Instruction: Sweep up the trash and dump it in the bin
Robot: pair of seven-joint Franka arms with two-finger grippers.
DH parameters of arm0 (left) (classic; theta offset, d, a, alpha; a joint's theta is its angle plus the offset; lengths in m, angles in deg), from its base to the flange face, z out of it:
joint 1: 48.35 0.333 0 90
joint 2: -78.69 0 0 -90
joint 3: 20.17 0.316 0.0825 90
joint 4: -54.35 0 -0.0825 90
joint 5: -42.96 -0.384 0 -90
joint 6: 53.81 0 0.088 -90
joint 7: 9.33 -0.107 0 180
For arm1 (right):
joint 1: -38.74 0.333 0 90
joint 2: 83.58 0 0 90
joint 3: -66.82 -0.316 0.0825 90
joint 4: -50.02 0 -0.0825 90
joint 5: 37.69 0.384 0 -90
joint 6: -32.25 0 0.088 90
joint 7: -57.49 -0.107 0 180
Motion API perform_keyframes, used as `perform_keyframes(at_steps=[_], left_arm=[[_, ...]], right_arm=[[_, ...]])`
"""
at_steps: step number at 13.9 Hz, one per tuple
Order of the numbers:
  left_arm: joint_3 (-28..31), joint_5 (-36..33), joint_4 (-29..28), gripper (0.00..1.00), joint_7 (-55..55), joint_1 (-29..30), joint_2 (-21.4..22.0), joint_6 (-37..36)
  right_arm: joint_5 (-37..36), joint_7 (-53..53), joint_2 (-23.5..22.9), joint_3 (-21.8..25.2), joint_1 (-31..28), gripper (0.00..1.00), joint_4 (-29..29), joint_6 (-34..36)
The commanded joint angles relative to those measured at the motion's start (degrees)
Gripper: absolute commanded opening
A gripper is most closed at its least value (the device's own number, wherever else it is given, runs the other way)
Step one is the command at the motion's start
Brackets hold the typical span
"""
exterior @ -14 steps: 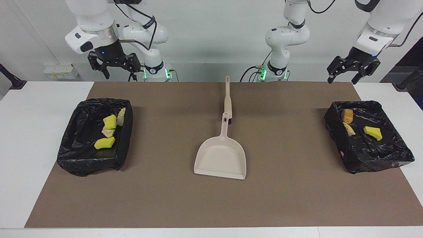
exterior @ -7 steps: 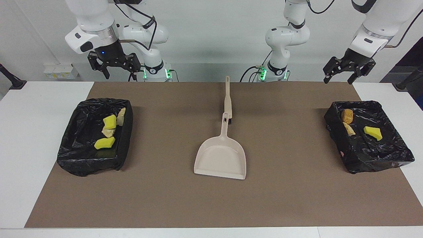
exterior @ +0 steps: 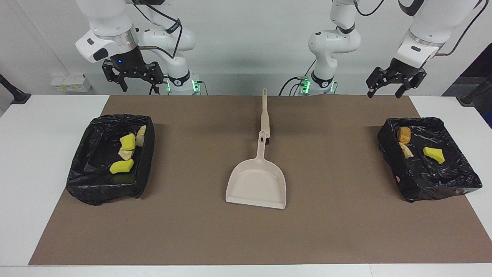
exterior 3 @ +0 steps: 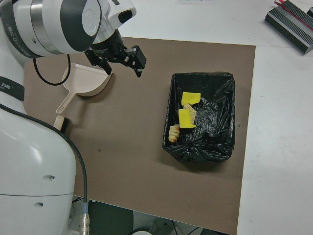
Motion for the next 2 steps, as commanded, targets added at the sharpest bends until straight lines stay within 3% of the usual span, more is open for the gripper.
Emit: perform_keyframes(at_steps=[1, 2], left_arm=[[0.1, -1.0, -0.8, 1.0, 0.9, -0.4, 0.5, 0.8], [0.1, -0.9, -0.8, 1.0, 0.9, -0.4, 0.6, 0.8]], right_arm=[[1.0, 1.7, 0.1, -0.3, -1.0, 1.0, -0.5, 0.9], [0.9, 1.6, 0.1, -0.3, -1.0, 1.0, -0.5, 0.8]])
